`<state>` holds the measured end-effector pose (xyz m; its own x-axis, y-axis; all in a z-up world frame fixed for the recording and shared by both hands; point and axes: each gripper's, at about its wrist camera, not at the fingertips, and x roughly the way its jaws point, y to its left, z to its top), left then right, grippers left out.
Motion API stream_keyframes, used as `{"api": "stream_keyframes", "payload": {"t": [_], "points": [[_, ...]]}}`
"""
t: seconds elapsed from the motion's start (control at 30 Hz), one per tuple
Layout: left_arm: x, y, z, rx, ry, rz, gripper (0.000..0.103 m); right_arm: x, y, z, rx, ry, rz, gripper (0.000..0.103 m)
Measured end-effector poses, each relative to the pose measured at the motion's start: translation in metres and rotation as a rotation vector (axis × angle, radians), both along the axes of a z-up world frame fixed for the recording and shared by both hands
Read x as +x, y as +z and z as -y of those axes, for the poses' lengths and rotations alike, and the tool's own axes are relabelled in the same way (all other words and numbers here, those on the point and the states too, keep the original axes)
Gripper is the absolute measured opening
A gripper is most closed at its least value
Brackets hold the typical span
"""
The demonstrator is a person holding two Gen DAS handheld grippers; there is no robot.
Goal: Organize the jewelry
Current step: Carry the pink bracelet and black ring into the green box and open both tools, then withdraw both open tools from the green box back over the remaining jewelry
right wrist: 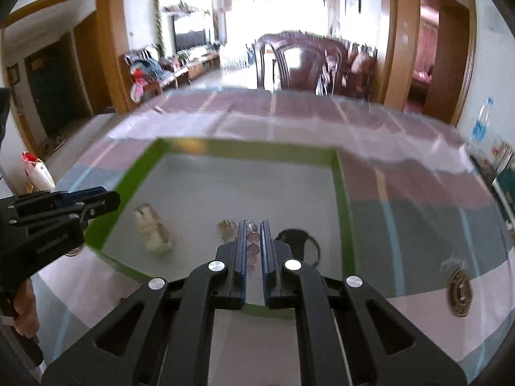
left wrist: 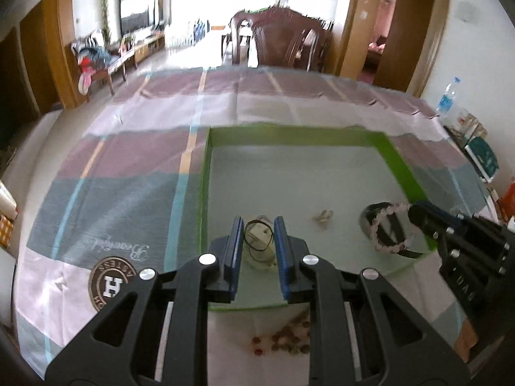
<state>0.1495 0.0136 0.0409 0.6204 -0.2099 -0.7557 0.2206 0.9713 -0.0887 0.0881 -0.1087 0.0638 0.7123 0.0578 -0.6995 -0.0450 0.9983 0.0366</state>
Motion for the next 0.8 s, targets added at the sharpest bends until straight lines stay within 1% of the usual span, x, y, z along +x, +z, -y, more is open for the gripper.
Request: {"api": "stream_keyframes", "payload": {"t": [0.03,0.13,0.17,0.2,0.23,0.27,0.33,0.4,0.47,0.53,0.63,0.7,0.8], "points": [[0.005,-0.006,0.000,-0.004,-0.003,-0.017,0.019,0.003,-0.004,0.000,0.002,-0.002,-0.009,0.008],[0.008,-0.011,0.000,-0.013,0.003,-0.029,0.022,0.009,-0.013,0.001,0.002,-0.008,-0.027,0.009],[0.009,-0.011,-0.002,-0.019,0.007,-0.031,0.028,0.010,-0.013,0.002,0.002,-0.014,-0.030,0.017],[0.009,-0.010,-0.003,-0.021,0.011,-0.028,0.033,0.009,-0.012,0.004,0.008,-0.019,-0.031,0.024],[0.007,-0.010,-0.004,-0.021,0.013,-0.021,0.033,0.006,-0.010,0.006,0.017,-0.021,-0.026,0.038],[0.005,-0.008,-0.005,-0.020,0.015,-0.015,0.034,0.001,-0.007,0.007,0.022,-0.025,-0.017,0.047],[-0.007,-0.004,-0.009,-0.017,0.018,-0.003,0.037,-0.013,0.001,0.013,0.032,-0.034,0.008,0.048],[-0.022,-0.002,-0.012,-0.011,0.008,0.012,0.040,-0.031,0.007,0.018,0.048,-0.018,0.022,0.048],[-0.045,-0.003,-0.012,-0.002,-0.018,0.030,0.041,-0.049,0.007,0.023,0.053,-0.006,0.026,0.048],[-0.066,-0.011,-0.009,0.010,-0.056,0.032,0.041,-0.065,0.002,0.026,0.047,0.012,0.014,0.048],[-0.082,-0.038,0.005,0.055,-0.132,-0.018,0.041,-0.081,-0.017,0.029,0.031,0.026,-0.036,0.048],[-0.080,-0.053,0.011,0.085,-0.145,-0.050,0.039,-0.084,-0.030,0.034,0.026,0.007,-0.073,0.048],[-0.073,-0.068,0.018,0.089,-0.149,-0.091,0.035,-0.088,-0.045,0.042,0.049,-0.021,-0.108,0.048]]}}
